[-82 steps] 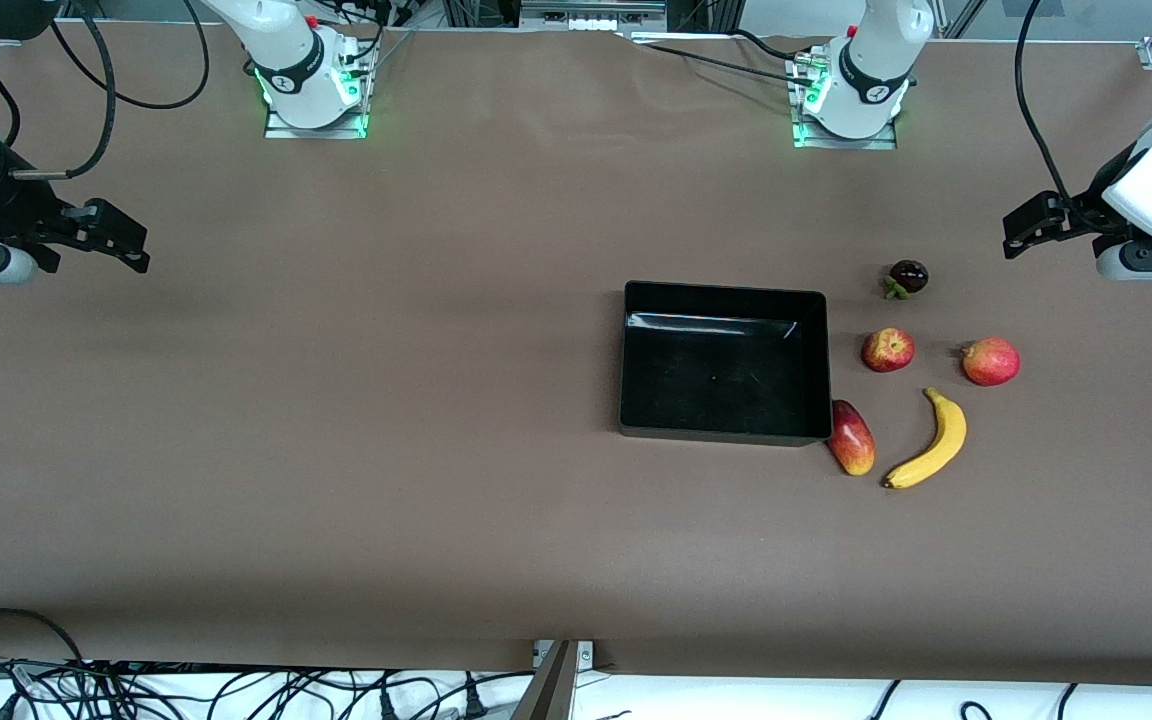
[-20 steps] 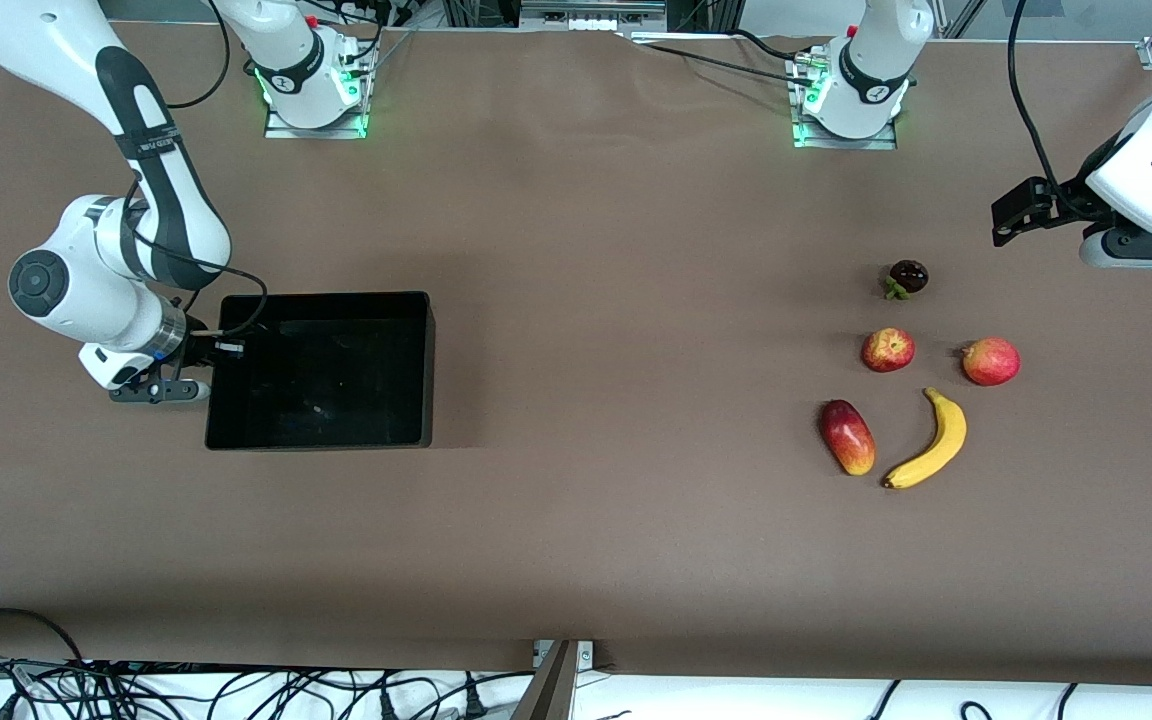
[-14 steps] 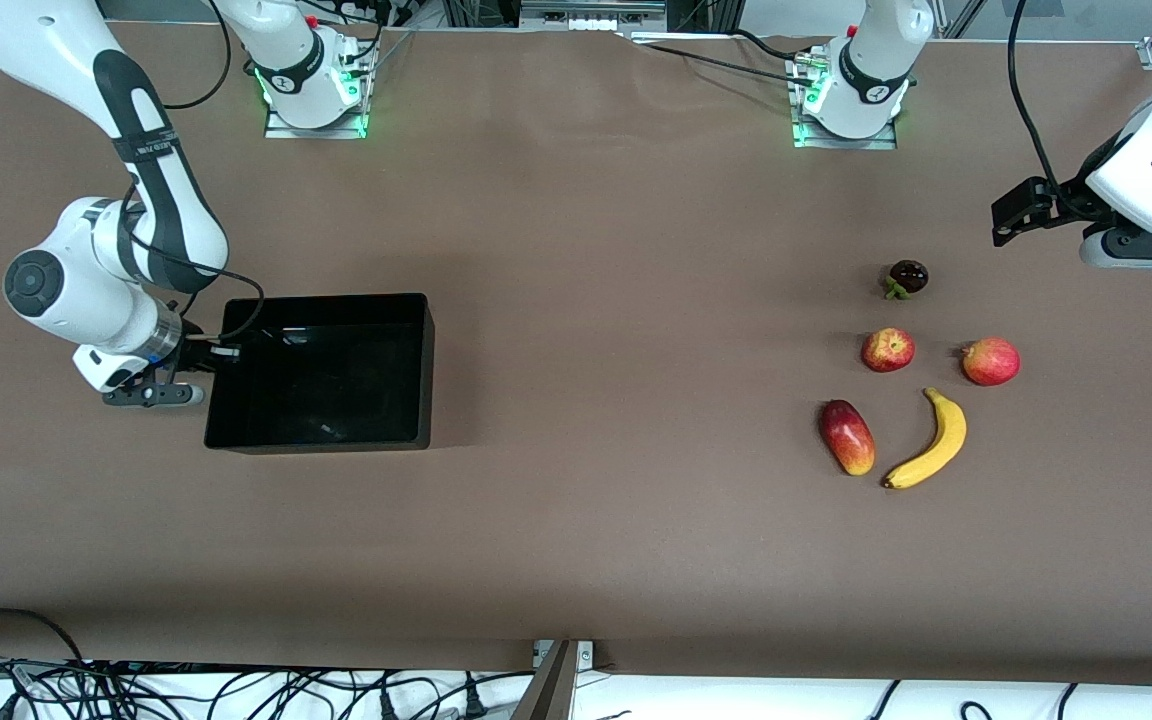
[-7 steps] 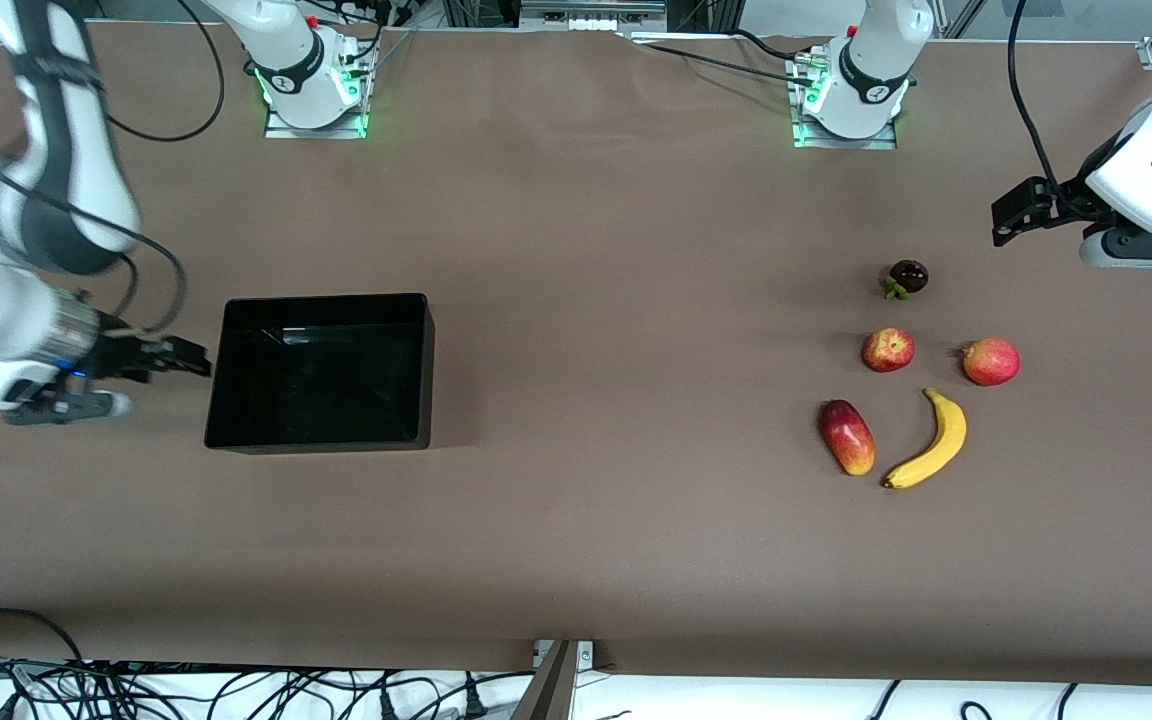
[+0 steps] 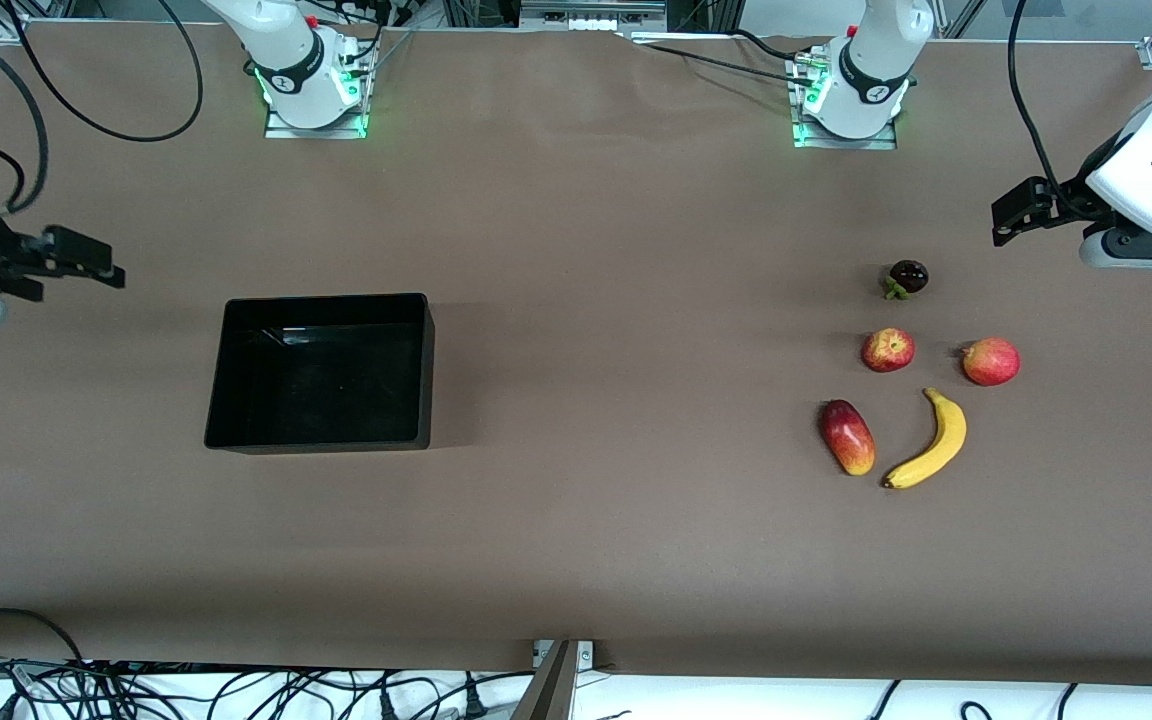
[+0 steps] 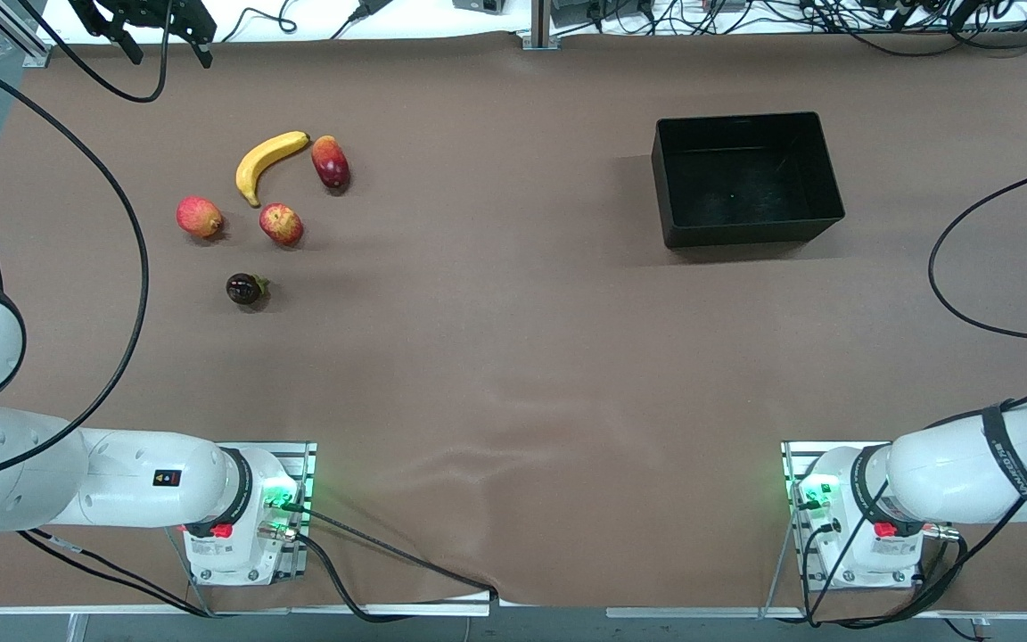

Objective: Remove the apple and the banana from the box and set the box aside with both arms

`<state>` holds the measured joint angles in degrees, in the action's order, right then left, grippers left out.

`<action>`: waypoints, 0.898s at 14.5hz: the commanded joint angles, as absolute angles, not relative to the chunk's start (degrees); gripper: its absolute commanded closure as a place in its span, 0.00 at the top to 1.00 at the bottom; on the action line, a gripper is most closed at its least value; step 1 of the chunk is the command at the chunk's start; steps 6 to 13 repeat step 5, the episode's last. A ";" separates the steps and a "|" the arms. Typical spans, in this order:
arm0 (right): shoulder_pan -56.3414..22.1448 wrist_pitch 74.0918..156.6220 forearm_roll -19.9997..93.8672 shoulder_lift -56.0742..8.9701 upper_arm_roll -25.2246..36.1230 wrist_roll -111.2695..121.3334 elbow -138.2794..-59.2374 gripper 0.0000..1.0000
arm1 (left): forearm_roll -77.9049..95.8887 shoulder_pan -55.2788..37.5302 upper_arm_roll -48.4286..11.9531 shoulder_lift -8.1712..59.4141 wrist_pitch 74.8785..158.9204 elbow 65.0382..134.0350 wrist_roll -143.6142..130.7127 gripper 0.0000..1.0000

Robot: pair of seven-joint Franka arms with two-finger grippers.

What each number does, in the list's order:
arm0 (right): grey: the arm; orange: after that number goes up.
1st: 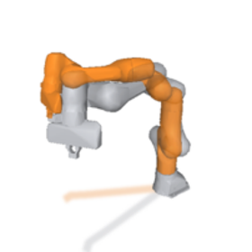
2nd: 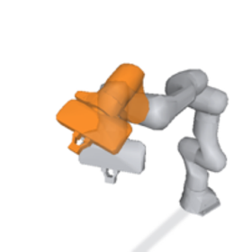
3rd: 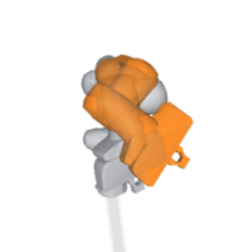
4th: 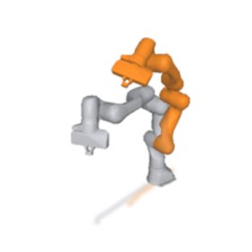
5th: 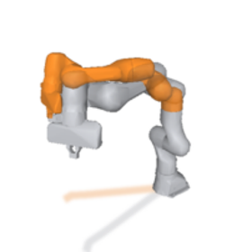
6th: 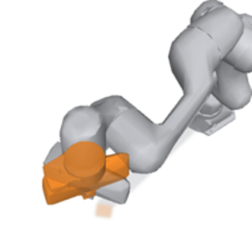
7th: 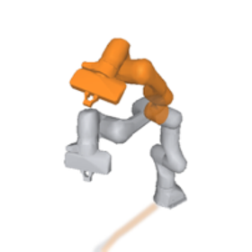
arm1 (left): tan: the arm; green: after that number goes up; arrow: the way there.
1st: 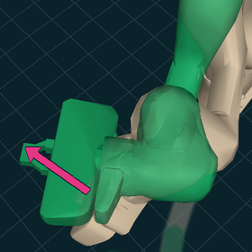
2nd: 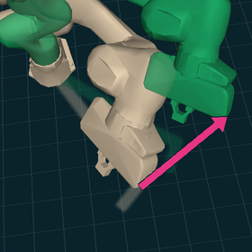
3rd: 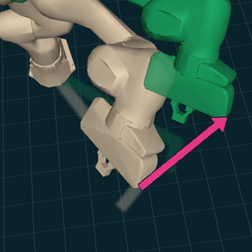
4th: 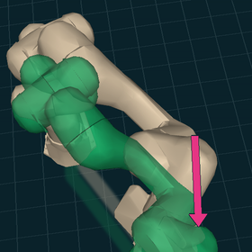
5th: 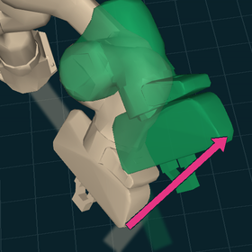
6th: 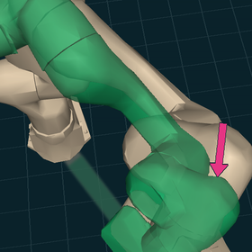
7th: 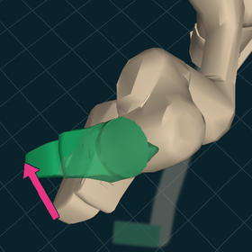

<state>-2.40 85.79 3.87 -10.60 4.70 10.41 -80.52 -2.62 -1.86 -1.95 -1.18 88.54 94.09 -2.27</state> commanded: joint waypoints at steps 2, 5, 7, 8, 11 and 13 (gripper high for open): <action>-2.20 85.34 2.98 -10.72 4.48 10.81 -80.60 1.00 | -1.93 -1.93 -3.68 -1.41 87.45 92.99 -3.16 1.00; -2.20 85.17 2.73 -10.72 4.40 10.98 -80.60 1.00 | -2.02 -1.58 -3.69 -1.41 87.45 92.99 -3.08 1.00; -2.20 85.17 2.73 -10.72 4.40 10.98 -80.60 1.00 | -2.02 -1.58 -3.69 -1.41 87.45 92.99 -3.08 1.00; -2.20 85.17 2.73 -10.72 4.40 10.98 -80.60 1.00 | -2.02 -1.58 -3.69 -1.41 87.45 92.99 -3.08 1.00; -2.20 85.17 2.73 -10.72 4.40 10.98 -80.60 1.00 | -2.02 -1.58 -3.69 -1.41 87.45 92.99 -3.08 1.00; -2.20 85.17 2.73 -10.72 4.40 10.98 -80.60 1.00 | -2.02 -1.58 -3.69 -1.41 87.45 92.99 -3.08 1.00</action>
